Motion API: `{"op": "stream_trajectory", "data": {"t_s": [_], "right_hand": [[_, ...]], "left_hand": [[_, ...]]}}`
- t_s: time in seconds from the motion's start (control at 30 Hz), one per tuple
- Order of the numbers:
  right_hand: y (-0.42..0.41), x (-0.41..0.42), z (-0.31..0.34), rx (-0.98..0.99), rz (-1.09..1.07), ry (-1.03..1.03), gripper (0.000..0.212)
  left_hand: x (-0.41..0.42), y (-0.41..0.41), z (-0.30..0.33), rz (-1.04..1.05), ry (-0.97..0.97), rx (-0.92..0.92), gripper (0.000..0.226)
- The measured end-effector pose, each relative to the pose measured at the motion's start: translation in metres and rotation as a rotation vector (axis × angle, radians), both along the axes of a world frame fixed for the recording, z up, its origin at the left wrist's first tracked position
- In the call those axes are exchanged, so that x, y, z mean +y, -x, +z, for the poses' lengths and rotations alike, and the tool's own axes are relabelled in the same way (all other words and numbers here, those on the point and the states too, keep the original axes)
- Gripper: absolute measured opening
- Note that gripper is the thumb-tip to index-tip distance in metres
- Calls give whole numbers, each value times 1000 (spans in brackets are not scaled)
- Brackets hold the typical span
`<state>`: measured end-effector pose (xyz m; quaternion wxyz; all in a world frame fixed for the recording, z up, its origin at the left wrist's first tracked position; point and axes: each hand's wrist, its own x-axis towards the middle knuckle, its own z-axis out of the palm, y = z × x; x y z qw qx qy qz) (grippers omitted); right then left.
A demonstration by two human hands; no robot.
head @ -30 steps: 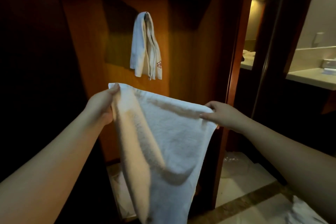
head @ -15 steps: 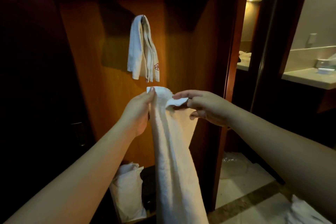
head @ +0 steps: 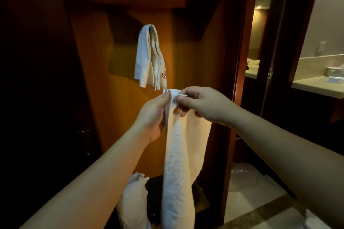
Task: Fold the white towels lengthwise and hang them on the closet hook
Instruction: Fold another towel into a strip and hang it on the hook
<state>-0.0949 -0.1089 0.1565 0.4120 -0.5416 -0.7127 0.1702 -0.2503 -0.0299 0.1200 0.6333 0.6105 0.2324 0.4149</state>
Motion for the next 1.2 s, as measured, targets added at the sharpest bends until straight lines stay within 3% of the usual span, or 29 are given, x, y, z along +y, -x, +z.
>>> {"op": "stream_trajectory", "data": {"t_s": [0.17, 0.27, 0.4, 0.5, 0.63, 0.7, 0.83, 0.9, 1.1, 1.2], "right_hand": [[10, 6, 3, 97, -41, 15, 10], [15, 11, 1, 114, -67, 2, 8], [18, 17, 1, 133, -82, 9, 9], [18, 22, 1, 207, -45, 88, 14], [12, 28, 6, 263, 67, 222, 21], [4, 28, 13, 133, 93, 334, 25], [-25, 26, 10, -411, 45, 688, 23], [-41, 23, 1, -549, -2, 778, 20], [-70, 17, 11, -676, -125, 476, 17], [-71, 11, 14, -502, -102, 280, 9]], "left_hand": [[-1, 4, -3, -155, -18, -110, 51], [-1, 10, -1, -168, -68, -83, 58], [-5, 15, 0, -34, -281, 106, 32], [-7, 19, 0, -13, -263, 101, 22], [-3, 25, -1, 13, -213, 88, 28], [-1, 30, -2, 23, -201, 106, 28], [7, 45, 0, 45, -182, 89, 31], [14, 56, 1, 61, -188, 54, 32], [33, 75, -4, 93, -326, 199, 41], [37, 80, -7, 115, -323, 109, 34]]}}
